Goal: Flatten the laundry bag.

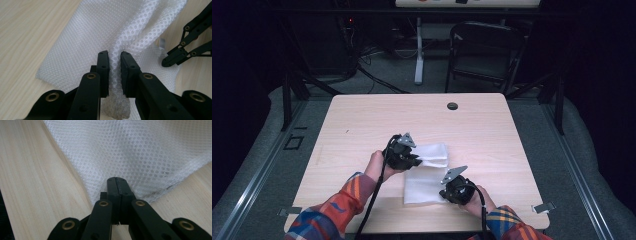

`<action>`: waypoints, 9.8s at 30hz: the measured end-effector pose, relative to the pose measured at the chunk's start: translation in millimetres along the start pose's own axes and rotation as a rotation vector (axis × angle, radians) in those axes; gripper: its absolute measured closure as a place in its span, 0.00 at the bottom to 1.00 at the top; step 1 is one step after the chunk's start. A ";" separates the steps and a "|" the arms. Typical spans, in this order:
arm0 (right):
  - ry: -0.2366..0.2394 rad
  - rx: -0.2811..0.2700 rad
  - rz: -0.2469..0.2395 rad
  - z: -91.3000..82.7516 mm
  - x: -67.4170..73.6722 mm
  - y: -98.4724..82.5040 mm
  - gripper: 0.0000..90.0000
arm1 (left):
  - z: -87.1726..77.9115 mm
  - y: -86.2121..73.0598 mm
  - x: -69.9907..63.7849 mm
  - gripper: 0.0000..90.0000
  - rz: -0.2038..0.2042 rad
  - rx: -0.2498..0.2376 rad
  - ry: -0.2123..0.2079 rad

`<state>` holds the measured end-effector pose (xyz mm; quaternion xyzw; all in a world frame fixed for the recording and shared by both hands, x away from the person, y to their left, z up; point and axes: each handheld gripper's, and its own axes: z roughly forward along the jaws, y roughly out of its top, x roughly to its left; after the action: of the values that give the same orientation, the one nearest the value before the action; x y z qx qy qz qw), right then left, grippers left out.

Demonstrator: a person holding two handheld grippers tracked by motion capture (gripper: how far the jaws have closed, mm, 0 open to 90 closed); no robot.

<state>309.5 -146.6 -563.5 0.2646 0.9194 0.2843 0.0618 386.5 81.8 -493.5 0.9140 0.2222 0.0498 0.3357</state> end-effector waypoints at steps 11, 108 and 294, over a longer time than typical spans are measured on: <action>-0.001 0.001 0.003 0.0 0.3 0.2 1.00 | 0.5 6.8 9.8 0.88 0.002 -0.016 0.028; 0.018 -0.019 0.001 -1.6 2.6 4.2 0.79 | 14.1 89.2 101.2 0.24 -0.135 -0.048 0.319; -0.116 0.009 0.099 1.9 -34.5 28.9 1.00 | -12.8 -58.5 -29.0 0.95 -0.024 0.008 0.064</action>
<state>352.5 -143.4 -550.4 0.3263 0.9013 0.2669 0.0998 335.6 116.1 -519.1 0.9106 0.2441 0.0742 0.3252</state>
